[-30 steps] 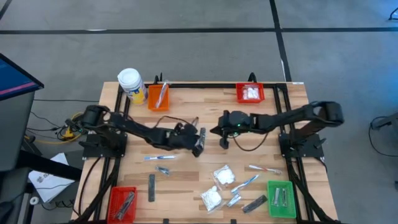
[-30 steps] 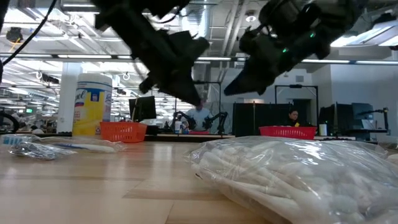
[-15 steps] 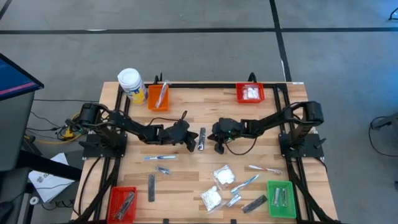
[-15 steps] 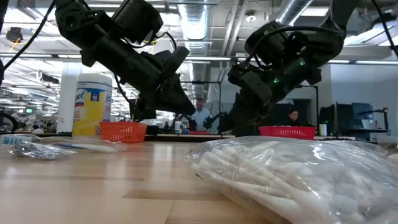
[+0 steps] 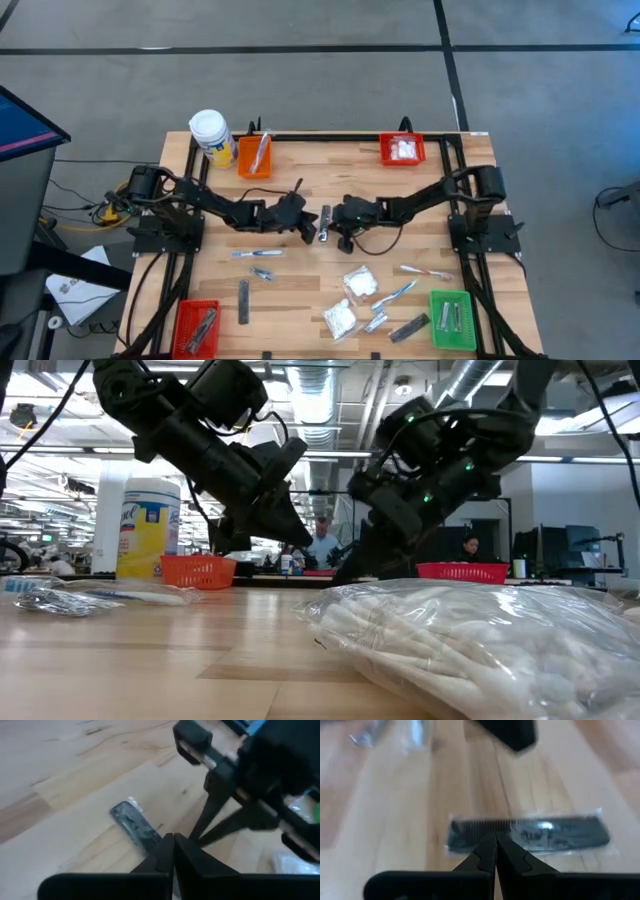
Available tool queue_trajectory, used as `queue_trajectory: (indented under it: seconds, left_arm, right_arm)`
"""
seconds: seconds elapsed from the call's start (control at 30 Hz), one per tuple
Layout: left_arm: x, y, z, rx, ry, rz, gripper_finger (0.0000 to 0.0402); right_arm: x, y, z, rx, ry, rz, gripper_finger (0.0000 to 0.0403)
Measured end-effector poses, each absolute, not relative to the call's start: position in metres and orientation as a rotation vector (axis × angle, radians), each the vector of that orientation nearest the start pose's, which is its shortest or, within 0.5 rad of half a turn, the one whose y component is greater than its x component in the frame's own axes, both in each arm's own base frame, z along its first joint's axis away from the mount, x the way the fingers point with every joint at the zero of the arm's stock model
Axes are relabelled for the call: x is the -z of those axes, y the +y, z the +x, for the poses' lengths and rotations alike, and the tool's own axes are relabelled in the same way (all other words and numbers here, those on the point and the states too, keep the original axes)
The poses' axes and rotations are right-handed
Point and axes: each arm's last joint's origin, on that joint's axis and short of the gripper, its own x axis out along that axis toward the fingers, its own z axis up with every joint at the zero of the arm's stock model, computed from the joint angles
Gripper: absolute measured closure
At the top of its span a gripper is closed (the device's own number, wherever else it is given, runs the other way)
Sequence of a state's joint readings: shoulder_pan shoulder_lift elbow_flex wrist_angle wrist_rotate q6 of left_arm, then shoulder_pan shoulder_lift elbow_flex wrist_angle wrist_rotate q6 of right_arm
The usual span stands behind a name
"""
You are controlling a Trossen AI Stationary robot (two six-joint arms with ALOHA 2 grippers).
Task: Pick & Place Travel size toiletries
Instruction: Put the top comb into the bottom red bin
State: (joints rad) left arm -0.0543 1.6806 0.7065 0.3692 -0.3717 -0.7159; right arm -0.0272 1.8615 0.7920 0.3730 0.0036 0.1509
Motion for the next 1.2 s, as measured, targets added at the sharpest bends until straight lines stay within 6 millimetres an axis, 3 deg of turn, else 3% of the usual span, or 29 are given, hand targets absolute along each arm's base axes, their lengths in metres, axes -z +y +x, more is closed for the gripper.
queue_trajectory:
  seconds: [0.27, 0.73, 1.2]
  left_arm:
    - [-0.1385, -0.0079, 0.3131, -0.488, 0.524, -0.612, 0.0391]
    - [-0.1383, -0.008, 0.3132, -0.488, 0.523, -0.638, 0.0296]
    - [-0.1352, -0.008, 0.3135, -0.492, 0.533, -0.635, 0.0288]
  right_arm:
    - [-0.1021, -0.0097, 0.3488, 0.092, 0.763, 0.15, 0.0403]
    - [-0.1045, -0.0094, 0.3463, 0.092, 0.784, 0.147, 0.0403]
    - [-0.1061, -0.0076, 0.3443, 0.106, 0.801, 0.136, 0.0403]
